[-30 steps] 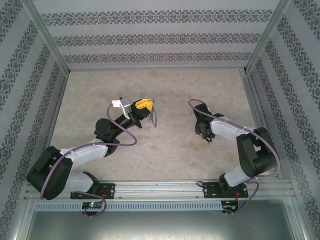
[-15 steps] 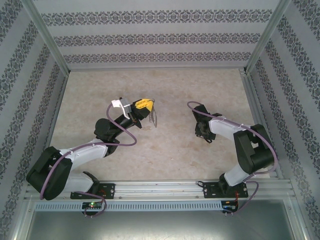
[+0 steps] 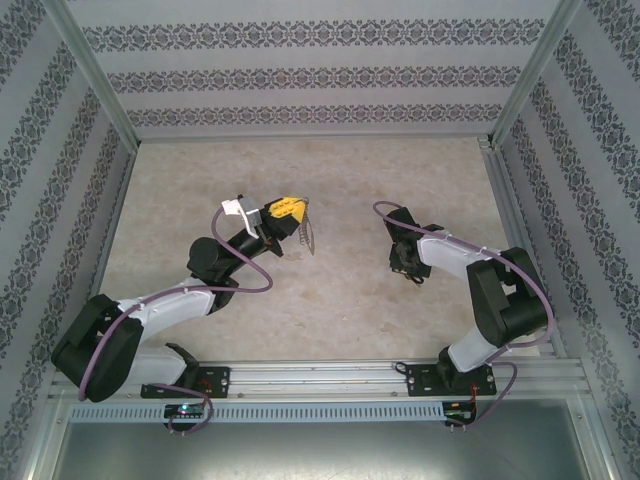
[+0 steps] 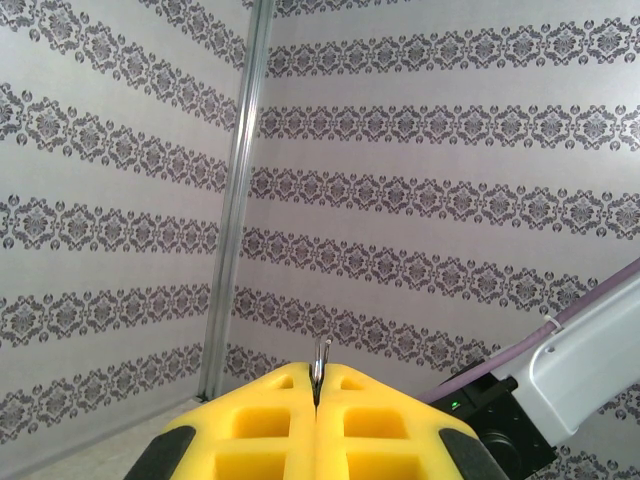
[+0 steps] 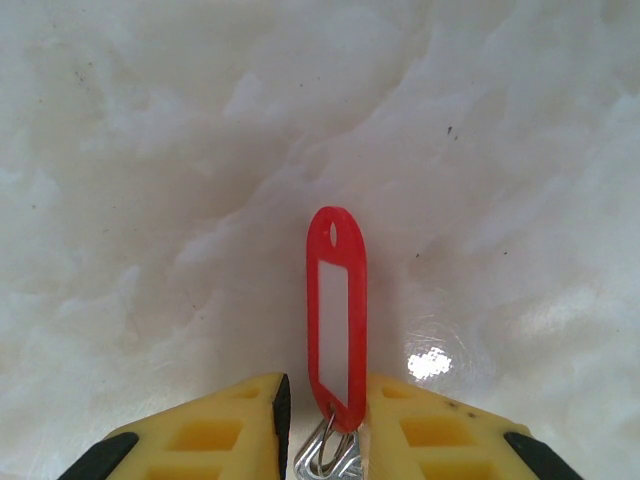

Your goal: Put the keys on the keyring

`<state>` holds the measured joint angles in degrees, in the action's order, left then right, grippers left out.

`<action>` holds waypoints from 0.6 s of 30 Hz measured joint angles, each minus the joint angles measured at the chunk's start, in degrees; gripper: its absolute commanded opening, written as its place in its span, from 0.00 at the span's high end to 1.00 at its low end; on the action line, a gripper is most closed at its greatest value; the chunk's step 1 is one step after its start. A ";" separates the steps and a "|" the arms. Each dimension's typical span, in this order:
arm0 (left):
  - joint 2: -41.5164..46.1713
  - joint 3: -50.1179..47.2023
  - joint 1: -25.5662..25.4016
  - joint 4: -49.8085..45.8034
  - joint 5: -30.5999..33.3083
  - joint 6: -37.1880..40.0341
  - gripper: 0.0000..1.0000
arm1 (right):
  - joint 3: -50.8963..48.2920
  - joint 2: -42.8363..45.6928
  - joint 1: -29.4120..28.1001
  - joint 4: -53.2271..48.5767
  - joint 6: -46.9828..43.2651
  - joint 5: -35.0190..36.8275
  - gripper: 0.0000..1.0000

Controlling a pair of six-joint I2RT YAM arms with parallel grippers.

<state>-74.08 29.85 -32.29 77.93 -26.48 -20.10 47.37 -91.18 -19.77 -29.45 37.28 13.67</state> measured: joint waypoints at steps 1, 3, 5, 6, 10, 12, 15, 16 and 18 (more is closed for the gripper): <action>0.00 0.00 0.00 0.00 0.00 -0.09 1.00 | 0.00 0.00 0.00 0.00 0.00 0.00 0.75; 0.00 0.00 0.00 0.00 0.00 -0.24 1.00 | 0.00 0.02 0.00 -0.02 0.00 0.00 0.75; 0.00 0.00 0.00 0.00 -0.02 -0.46 1.00 | -0.04 0.17 0.00 -0.07 0.00 0.04 0.75; 0.00 0.00 0.00 0.00 -0.02 -0.59 1.00 | -0.20 0.39 0.00 0.00 0.00 0.07 0.75; 0.00 0.00 0.00 0.00 -0.02 -1.03 1.00 | -1.01 1.66 0.02 -0.02 0.00 0.22 0.77; 0.00 0.00 0.00 0.00 -0.02 -1.22 1.00 | -1.05 1.99 0.02 -0.11 0.00 0.24 0.78; 0.00 0.00 0.00 0.00 -0.02 -1.42 1.00 | -1.05 2.14 0.04 -0.09 -0.11 0.26 0.82; 0.00 0.00 0.00 0.00 -0.02 -1.44 1.00 | -1.05 2.16 0.04 -0.11 -0.04 0.26 0.82; 0.00 0.00 0.00 0.00 -0.02 -1.44 1.00 | -1.07 2.14 0.04 -0.09 -0.07 0.24 0.82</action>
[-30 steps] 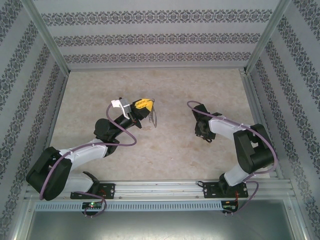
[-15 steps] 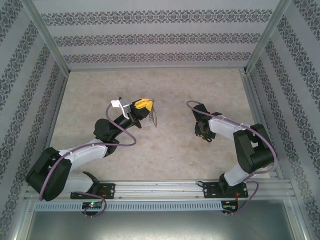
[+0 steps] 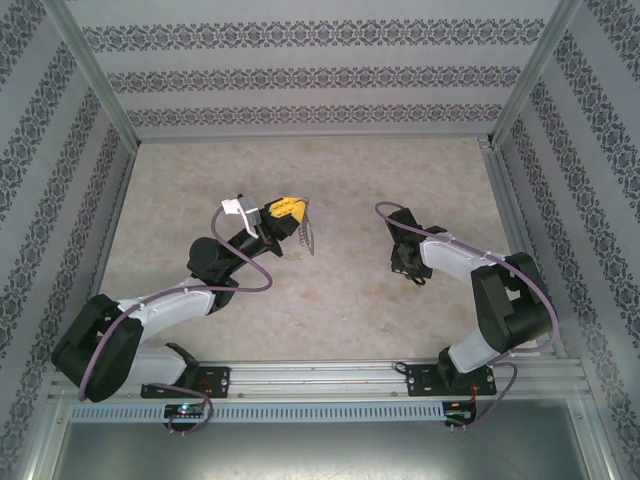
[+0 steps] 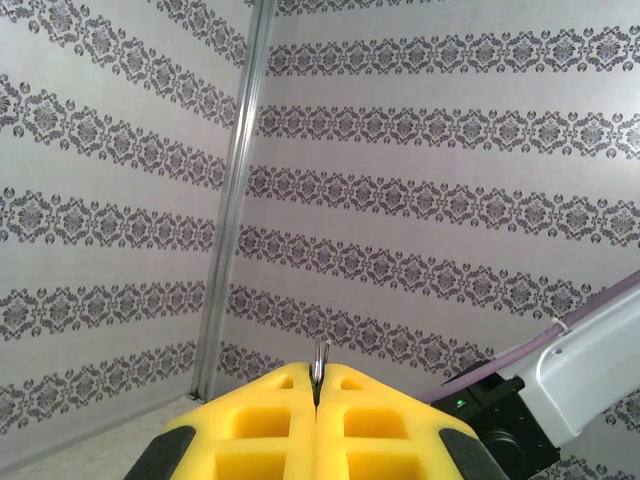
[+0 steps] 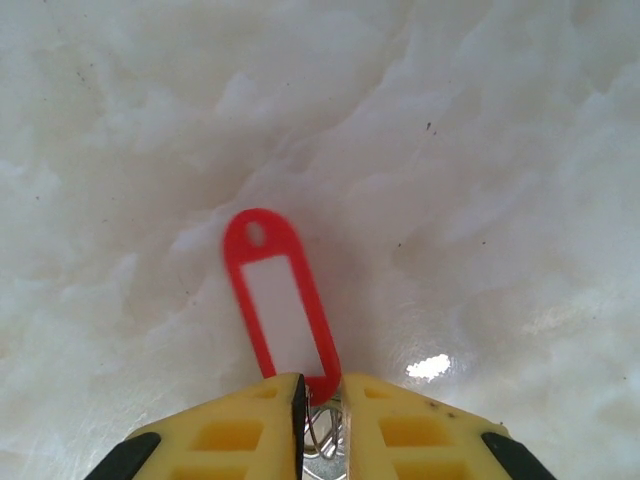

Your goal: Put the keys on the keyring

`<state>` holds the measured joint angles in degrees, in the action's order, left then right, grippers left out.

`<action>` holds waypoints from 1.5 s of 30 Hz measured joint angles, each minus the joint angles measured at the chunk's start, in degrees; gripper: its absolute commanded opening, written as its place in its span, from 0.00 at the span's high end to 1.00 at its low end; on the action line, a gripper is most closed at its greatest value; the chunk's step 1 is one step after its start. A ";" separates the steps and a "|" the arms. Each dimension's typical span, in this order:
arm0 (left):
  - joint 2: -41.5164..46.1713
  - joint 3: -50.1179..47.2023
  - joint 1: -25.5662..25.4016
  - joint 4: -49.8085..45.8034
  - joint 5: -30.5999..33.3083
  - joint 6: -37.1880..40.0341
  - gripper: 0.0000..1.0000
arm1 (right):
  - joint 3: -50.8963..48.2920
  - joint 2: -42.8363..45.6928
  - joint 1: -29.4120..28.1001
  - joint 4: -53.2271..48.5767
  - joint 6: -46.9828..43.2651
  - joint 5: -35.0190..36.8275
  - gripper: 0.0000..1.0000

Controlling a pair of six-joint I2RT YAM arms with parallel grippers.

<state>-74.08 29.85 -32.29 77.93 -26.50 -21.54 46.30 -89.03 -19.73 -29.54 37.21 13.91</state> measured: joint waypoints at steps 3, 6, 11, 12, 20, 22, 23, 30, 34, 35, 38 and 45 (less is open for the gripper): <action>0.00 0.00 0.00 0.00 0.00 -0.02 1.00 | -0.33 0.00 0.02 0.17 -0.09 -0.02 0.85; 0.00 0.00 0.00 0.00 0.00 -0.02 1.00 | -0.68 0.00 0.02 0.17 -0.39 -0.02 0.91; 0.00 0.00 0.00 0.00 0.00 -0.24 1.00 | -0.72 0.00 0.11 0.24 -0.39 -0.04 0.93; 0.00 0.00 0.00 0.00 0.00 -0.28 1.00 | -0.72 0.02 0.11 0.26 -0.37 -0.04 0.95; 0.00 0.00 0.00 0.00 0.00 -0.44 1.00 | -1.22 2.16 0.11 0.13 -0.92 -1.18 1.00; 0.00 0.00 0.00 0.00 0.02 -0.46 1.00 | -1.22 4.94 0.11 0.17 -1.29 -2.97 1.00; 0.00 0.00 0.00 0.00 0.02 -0.48 1.00 | -1.27 7.08 0.11 0.46 -1.53 -4.44 1.00; -0.50 0.00 0.00 0.00 0.02 -0.48 1.00 | -3.37 25.24 0.50 11.43 -3.19 -18.64 1.00; -1.79 0.00 0.00 -0.02 0.02 -0.46 1.00 | -5.22 29.79 1.66 18.10 -3.15 -25.75 1.00; -2.01 0.00 0.00 -0.02 0.02 -0.46 1.00 | -5.22 29.92 1.90 18.64 -3.17 -26.75 1.00; -2.16 0.00 0.00 -0.02 0.02 -0.46 1.00 | -5.09 29.05 1.97 19.06 -3.19 -28.65 1.00; -2.16 0.00 0.00 -0.07 0.07 -0.44 1.00 | -3.21 18.27 -0.20 15.54 -5.14 -29.83 1.00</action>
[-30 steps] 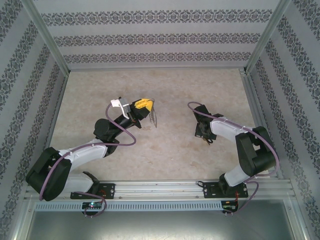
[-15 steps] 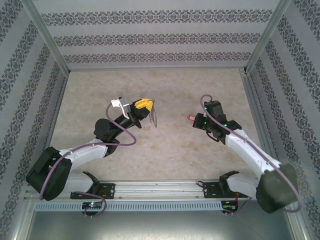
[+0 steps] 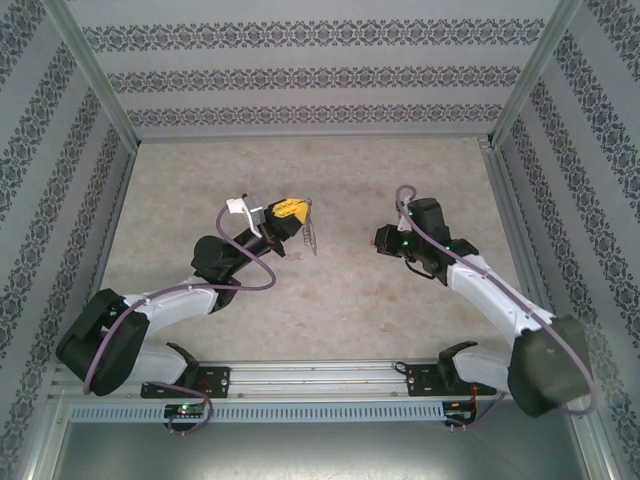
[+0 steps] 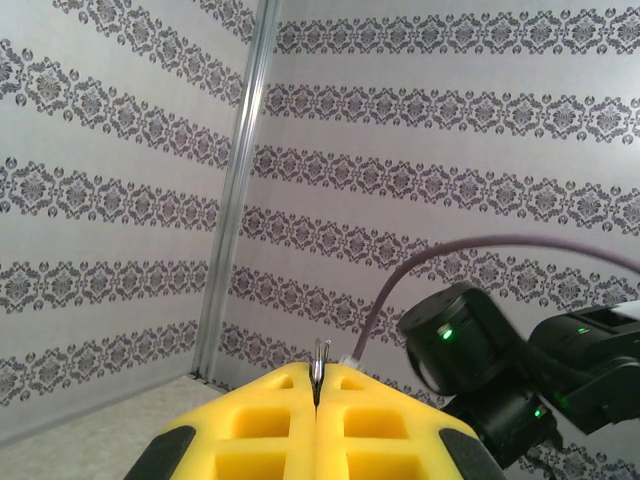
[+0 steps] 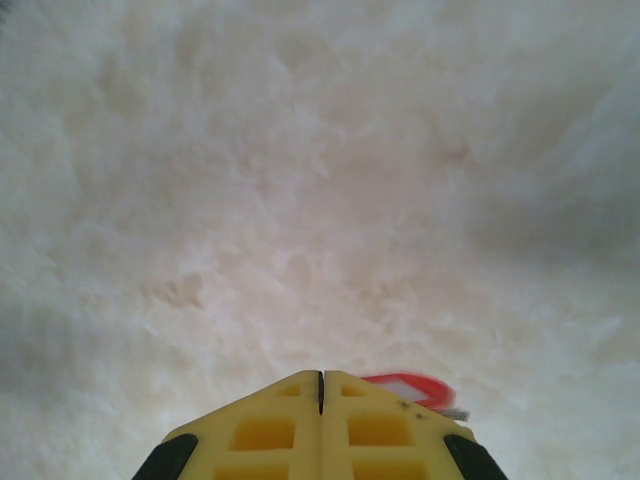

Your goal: Put the keys on the keyring

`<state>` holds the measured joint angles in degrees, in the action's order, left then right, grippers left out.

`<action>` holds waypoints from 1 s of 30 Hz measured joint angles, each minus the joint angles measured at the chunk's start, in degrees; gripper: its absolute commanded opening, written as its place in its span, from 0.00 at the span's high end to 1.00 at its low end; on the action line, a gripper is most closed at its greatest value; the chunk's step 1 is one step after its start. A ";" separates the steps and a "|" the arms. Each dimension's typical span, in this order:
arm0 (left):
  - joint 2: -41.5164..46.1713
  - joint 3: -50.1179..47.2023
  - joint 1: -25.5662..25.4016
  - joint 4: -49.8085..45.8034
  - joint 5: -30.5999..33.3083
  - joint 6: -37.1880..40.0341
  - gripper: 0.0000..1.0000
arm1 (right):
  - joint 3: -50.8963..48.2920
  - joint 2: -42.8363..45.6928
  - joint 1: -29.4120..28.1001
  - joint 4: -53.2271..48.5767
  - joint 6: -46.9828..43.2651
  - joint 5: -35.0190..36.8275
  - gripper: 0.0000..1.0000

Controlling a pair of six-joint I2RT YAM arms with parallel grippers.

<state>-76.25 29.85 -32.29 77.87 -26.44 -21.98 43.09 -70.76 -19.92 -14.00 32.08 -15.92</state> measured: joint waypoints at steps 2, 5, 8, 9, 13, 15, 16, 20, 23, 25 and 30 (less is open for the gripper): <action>0.02 0.00 0.00 -0.02 0.04 0.02 1.00 | 1.01 -4.17 -1.92 -1.49 -0.83 0.24 1.00; 0.20 0.00 0.00 -0.26 0.17 0.02 1.00 | 3.30 -10.69 -4.94 -3.58 -1.55 1.46 1.00; 0.55 0.00 0.00 -0.35 0.20 0.02 1.00 | 5.97 -16.50 -7.02 -4.72 -2.25 2.34 1.00; 0.63 0.00 0.00 -0.35 0.20 0.02 1.00 | 6.95 -18.47 -7.56 -4.94 -2.34 2.82 1.00; 0.76 0.00 -0.02 -0.42 0.20 0.02 1.00 | 9.44 -23.98 -9.16 -5.14 -2.47 3.80 1.00; 0.76 0.00 -0.02 -0.42 0.20 0.02 1.00 | 10.16 -25.68 -9.51 -5.16 -2.49 4.13 1.00; 0.76 0.00 -0.02 -0.42 0.17 0.02 1.00 | 10.67 -26.67 -9.62 -5.29 -2.49 4.39 1.00; 0.76 0.00 -0.02 -0.44 0.17 0.02 1.00 | 12.41 -29.05 -9.62 -5.27 -2.47 4.57 0.93; 0.76 0.00 -0.02 -0.44 0.17 0.00 1.00 | 12.63 -29.07 -9.62 -5.33 -2.51 4.85 0.85; 0.76 0.00 -0.02 -0.44 0.17 0.00 1.00 | 12.63 -29.09 -9.62 -5.51 -2.47 5.22 0.82; 0.76 0.00 -0.68 -0.44 0.15 0.00 1.00 | 12.63 -29.03 -9.62 -5.99 -2.32 6.47 0.79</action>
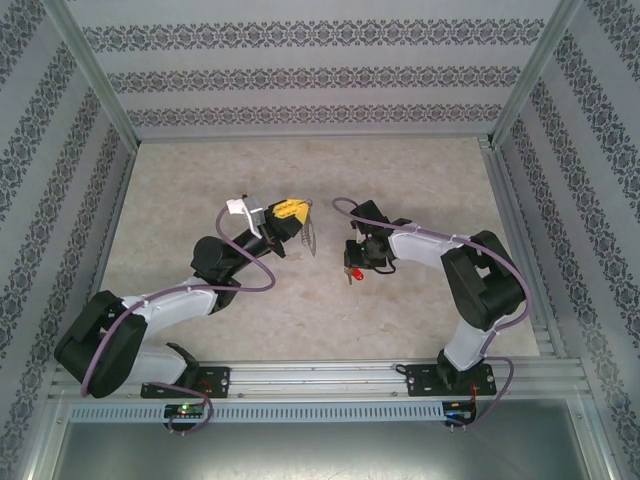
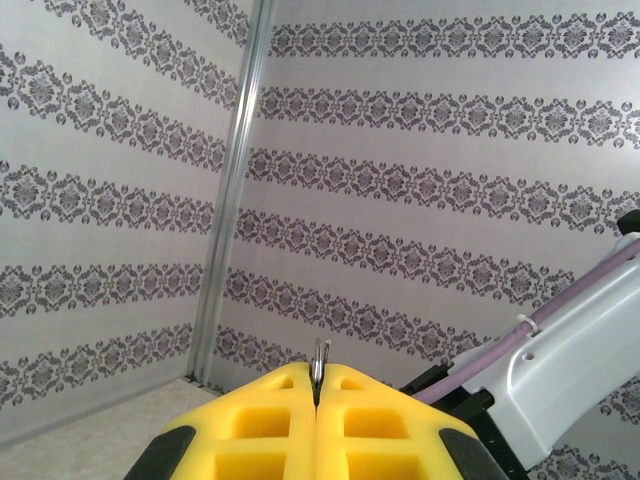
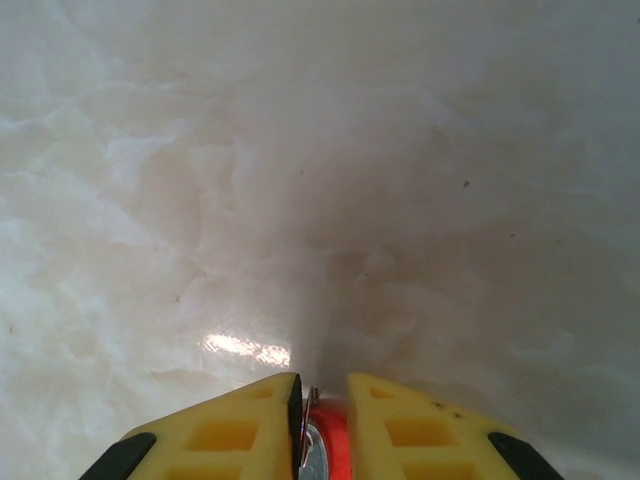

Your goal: Put the keys on the keyring

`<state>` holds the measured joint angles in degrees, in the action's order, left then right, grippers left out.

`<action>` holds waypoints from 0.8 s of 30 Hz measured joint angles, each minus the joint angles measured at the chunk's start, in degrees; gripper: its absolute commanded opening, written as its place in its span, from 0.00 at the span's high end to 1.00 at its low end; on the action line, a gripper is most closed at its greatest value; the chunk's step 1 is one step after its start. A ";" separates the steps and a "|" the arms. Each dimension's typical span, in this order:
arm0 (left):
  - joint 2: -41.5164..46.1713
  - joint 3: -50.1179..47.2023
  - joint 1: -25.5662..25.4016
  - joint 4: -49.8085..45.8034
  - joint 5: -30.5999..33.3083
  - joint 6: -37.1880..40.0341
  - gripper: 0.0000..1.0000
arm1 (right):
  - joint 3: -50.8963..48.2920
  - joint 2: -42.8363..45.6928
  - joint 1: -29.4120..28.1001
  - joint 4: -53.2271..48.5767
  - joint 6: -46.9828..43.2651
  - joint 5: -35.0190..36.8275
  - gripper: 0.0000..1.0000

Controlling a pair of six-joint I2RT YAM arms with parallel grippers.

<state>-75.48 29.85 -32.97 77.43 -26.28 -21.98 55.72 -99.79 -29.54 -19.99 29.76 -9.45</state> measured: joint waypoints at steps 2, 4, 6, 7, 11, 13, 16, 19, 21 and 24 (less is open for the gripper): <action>0.00 0.00 -0.09 0.00 0.02 0.00 1.00 | 0.00 0.00 0.00 -0.24 0.00 0.26 0.80; 0.00 0.00 -0.09 0.00 0.00 0.00 1.00 | 0.00 0.11 0.00 -0.57 0.00 0.63 0.80; 0.00 0.00 -0.09 0.00 0.00 0.00 1.00 | 0.00 0.39 0.00 -0.76 0.02 0.90 0.80; 0.00 0.00 -0.09 0.00 0.00 0.00 1.00 | 0.00 0.66 0.00 -0.85 0.02 0.94 0.80; 0.00 0.00 -0.09 0.00 0.00 0.00 1.00 | 0.00 1.70 -0.37 -0.81 0.07 1.07 0.79; 0.00 0.00 -0.09 0.00 0.00 0.00 1.00 | 0.00 2.36 -0.63 -0.83 0.07 1.07 0.79; 0.00 0.00 -0.09 0.00 0.02 0.00 1.00 | 0.00 2.80 -0.74 -0.83 0.09 1.07 0.79; 0.00 0.00 -0.11 0.00 0.00 0.00 1.00 | 0.00 2.80 -0.72 -0.87 0.09 1.09 0.79; 0.00 0.00 -0.33 0.00 0.02 0.02 1.00 | 0.00 2.78 -0.74 -0.87 0.09 1.07 0.79; 0.00 0.00 -0.46 0.02 0.00 0.00 1.00 | 0.00 2.78 -0.74 -0.83 0.24 1.07 0.78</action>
<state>-75.48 29.85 -33.43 77.45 -26.28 -21.98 55.72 -97.01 -30.28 -20.82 30.00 -8.38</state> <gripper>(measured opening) 0.066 0.217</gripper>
